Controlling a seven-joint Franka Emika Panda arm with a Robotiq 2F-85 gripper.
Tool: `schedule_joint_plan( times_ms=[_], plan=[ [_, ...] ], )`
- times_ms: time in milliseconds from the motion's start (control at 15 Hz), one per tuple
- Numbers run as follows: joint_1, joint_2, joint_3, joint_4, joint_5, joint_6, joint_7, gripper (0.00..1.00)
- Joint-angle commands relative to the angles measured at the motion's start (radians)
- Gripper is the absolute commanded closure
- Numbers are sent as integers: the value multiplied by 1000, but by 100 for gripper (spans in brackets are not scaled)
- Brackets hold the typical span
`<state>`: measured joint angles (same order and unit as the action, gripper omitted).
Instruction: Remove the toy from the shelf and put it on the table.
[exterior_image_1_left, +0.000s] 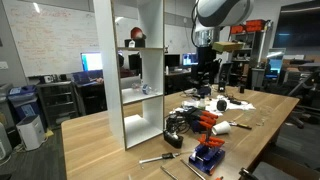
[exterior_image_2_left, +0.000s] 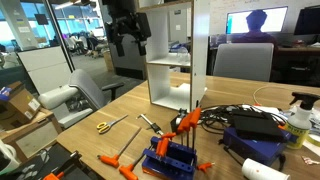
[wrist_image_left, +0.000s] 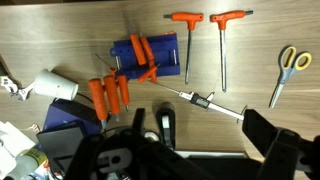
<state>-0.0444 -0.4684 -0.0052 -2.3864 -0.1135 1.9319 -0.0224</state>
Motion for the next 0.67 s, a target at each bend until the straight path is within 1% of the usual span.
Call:
schedule_joint_plan(
  times_ms=[0,600],
  plan=[
    [6,0,-5,7,-2,-3,2,0],
    [6,-15,-3,5,-4,8,8,0]
  ],
)
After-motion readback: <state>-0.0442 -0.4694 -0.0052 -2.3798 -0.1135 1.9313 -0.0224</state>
